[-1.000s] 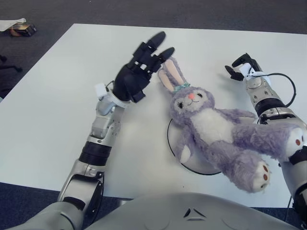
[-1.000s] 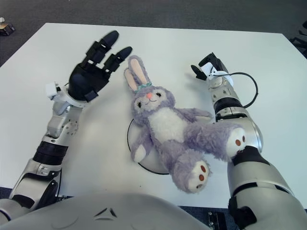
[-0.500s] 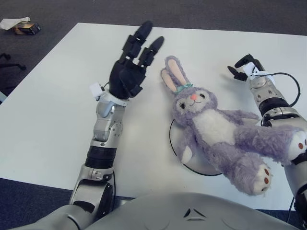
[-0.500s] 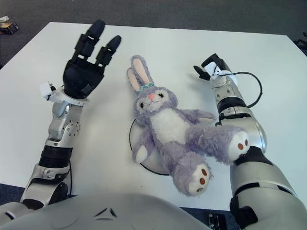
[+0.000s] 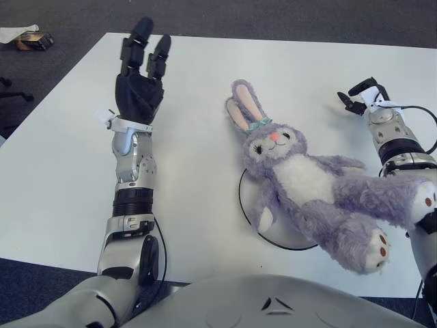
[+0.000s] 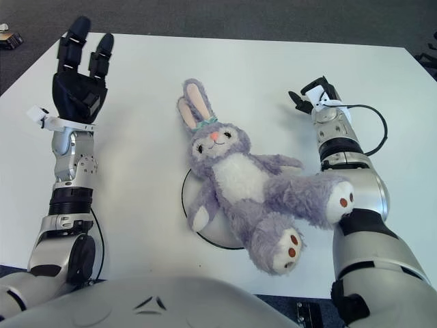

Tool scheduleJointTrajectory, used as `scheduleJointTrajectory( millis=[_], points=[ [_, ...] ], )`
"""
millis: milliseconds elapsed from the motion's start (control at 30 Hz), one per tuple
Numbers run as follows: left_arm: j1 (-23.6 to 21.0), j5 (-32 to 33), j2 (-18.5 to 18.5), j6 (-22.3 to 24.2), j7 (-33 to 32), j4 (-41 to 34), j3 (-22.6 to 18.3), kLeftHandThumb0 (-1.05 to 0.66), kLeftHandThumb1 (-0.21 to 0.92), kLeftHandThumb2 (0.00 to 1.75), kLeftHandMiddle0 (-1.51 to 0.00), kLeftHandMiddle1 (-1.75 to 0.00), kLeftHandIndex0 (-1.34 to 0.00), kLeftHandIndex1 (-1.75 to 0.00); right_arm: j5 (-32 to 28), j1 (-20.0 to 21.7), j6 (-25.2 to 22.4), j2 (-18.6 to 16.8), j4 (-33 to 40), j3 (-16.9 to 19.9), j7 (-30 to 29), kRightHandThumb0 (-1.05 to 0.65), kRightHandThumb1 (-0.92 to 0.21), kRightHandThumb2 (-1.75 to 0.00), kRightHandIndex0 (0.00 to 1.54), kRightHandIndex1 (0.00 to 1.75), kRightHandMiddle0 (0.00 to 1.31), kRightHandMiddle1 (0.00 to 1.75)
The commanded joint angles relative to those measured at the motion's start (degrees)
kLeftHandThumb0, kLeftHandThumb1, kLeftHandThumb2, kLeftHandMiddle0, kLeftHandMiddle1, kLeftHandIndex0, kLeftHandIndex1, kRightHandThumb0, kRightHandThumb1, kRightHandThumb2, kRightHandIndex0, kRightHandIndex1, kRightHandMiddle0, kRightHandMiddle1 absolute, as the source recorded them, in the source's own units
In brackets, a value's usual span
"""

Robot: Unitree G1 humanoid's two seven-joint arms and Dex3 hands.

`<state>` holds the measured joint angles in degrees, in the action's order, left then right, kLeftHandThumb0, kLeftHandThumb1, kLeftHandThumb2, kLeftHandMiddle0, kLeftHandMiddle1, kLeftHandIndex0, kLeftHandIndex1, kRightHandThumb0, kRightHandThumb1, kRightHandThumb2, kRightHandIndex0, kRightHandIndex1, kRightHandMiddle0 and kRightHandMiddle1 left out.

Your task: Put the doll into the plate.

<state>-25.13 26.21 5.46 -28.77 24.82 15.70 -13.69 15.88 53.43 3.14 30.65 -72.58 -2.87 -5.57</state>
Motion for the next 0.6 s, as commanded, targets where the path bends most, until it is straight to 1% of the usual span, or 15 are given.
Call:
scheduleJointTrajectory(
  millis=[0, 33, 67, 133, 200, 267, 300, 367, 400, 467, 500, 567],
  points=[
    [-1.6, -1.9, 0.5, -3.6, -1.9, 5.8, -2.4, -1.05, 0.92, 0.89, -0.14, -0.6, 0.0, -0.73, -2.5, -1.1, 0.8, 0.4, 1.2, 2.1, 1.0, -0.01, -0.92, -0.51, 0.3, 1.6, 0.02, 1.75],
    [-1.9, -2.1, 0.4, -4.2, -2.0, 6.6, -2.6, -1.05, 0.92, 0.89, -0.15, -0.6, 0.0, -0.73, -2.7, -1.2, 0.9, 0.4, 1.3, 2.3, 1.1, -0.01, -0.92, -0.51, 0.3, 1.6, 0.02, 1.75],
    [-2.7, -2.4, 0.7, -5.3, -2.1, 9.0, -3.1, -1.05, 0.92, 0.9, -0.15, -0.61, 0.0, -0.73, -3.2, -1.4, 1.1, 0.3, 1.6, 2.7, 1.4, -0.01, -0.92, -0.51, 0.3, 1.6, 0.02, 1.75],
    [-4.7, -3.9, 1.4, -8.1, -3.0, 14.8, -4.2, -1.03, 0.92, 0.91, -0.17, -0.67, 0.0, -0.78, -4.2, -1.9, 1.6, 0.2, 2.0, 3.6, 2.1, -0.01, -0.92, -0.51, 0.3, 1.59, 0.03, 1.75],
    [-5.9, -6.1, 1.8, -10.8, -4.6, 18.6, -4.8, -1.02, 0.92, 0.91, -0.2, -0.75, 0.0, -0.86, -5.3, -2.3, 2.0, 0.1, 2.4, 4.6, 2.8, -0.01, -0.92, -0.5, 0.31, 1.58, 0.04, 1.75],
    [-6.5, -8.7, 2.2, -13.8, -6.9, 22.8, -5.2, -0.99, 0.92, 0.92, -0.24, -0.86, 0.0, -0.99, -7.4, -3.1, 3.3, -0.3, 2.8, 6.5, 3.7, -0.01, -0.92, -0.51, 0.3, 1.59, 0.04, 1.75],
    [-6.7, -9.3, 2.2, -14.7, -7.5, 24.2, -5.4, -0.99, 0.92, 0.92, -0.26, -0.89, 0.0, -1.02, -7.9, -3.3, 3.7, -0.4, 2.9, 7.0, 3.9, -0.01, -0.92, -0.51, 0.3, 1.59, 0.04, 1.75],
    [-6.8, -10.2, 2.3, -15.6, -9.1, 26.5, -5.7, -0.98, 0.92, 0.93, -0.28, -0.95, 0.0, -1.09, -10.6, -4.1, 5.6, -1.0, 3.3, 9.4, 4.5, -0.01, -0.92, -0.51, 0.3, 1.6, 0.04, 1.75],
    [-6.8, -10.5, 2.4, -15.7, -9.8, 27.2, -5.8, -0.97, 0.92, 0.93, -0.3, -0.99, 0.0, -1.16, -11.7, -4.4, 6.4, -1.3, 3.5, 10.5, 4.8, -0.01, -0.91, -0.53, 0.3, 1.6, 0.04, 1.75],
    [-7.0, -10.8, 2.5, -16.3, -10.4, 28.3, -5.9, -0.95, 0.92, 0.94, -0.31, -1.06, 0.0, -1.25, -12.8, -4.8, 7.3, -1.6, 3.7, 11.4, 5.2, -0.01, -0.88, -0.57, 0.32, 1.6, 0.06, 1.75],
    [-7.0, -11.0, 2.5, -16.2, -11.1, 28.7, -5.9, -0.95, 0.92, 0.94, -0.32, -1.07, 0.0, -1.26, -13.8, -5.0, 7.9, -1.9, 3.9, 12.2, 5.5, -0.01, -0.87, -0.58, 0.32, 1.6, 0.06, 1.75],
    [-7.1, -11.2, 2.4, -16.3, -12.0, 29.4, -5.9, -0.93, 0.92, 0.94, -0.34, -1.13, 0.0, -1.38, -15.0, -5.3, 8.8, -2.3, 4.1, 13.2, 5.9, -0.01, -0.84, -0.62, 0.34, 1.59, 0.08, 1.75]
  ],
)
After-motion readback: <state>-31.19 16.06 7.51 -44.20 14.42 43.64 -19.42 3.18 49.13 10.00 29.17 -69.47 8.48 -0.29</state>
